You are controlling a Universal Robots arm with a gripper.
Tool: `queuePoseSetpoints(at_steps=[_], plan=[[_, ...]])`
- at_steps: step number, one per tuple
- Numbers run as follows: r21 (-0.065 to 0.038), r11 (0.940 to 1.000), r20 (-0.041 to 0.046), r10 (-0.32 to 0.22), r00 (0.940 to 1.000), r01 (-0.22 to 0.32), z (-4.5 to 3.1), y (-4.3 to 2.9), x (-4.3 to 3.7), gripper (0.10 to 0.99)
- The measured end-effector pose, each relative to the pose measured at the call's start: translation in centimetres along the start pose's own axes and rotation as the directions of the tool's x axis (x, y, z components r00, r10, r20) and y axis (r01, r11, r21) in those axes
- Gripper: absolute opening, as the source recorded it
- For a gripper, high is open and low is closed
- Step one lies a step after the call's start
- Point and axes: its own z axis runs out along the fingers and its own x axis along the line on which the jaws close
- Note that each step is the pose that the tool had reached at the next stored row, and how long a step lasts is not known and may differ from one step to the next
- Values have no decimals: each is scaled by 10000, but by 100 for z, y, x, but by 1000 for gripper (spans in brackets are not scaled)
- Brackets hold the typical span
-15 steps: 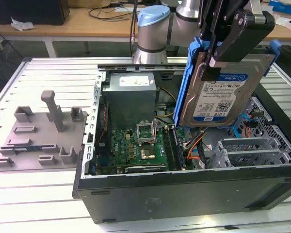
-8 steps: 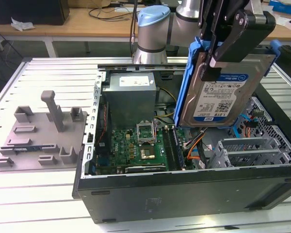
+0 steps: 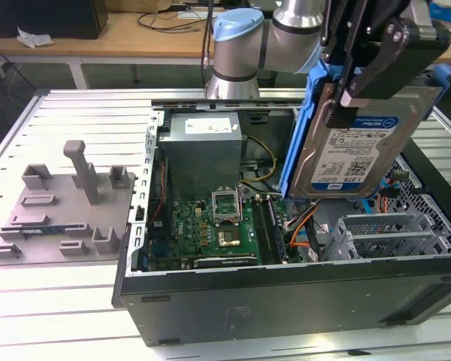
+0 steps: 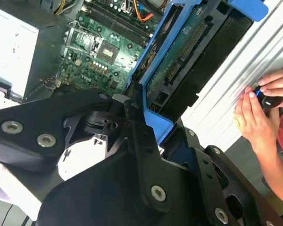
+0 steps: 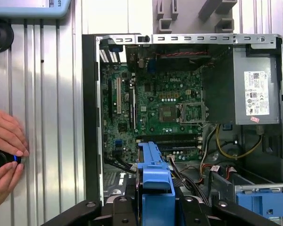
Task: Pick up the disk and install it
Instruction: 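Insert the disk into the insertion slot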
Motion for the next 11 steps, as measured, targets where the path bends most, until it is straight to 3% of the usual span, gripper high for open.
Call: queuePoseSetpoints(at_steps=[8, 11], plan=[[-1, 10000, 0, 0, 10000, 0, -5, -240, 59, 365], [-1, 10000, 0, 1, 10000, -1, -5, -365, 108, 365]])
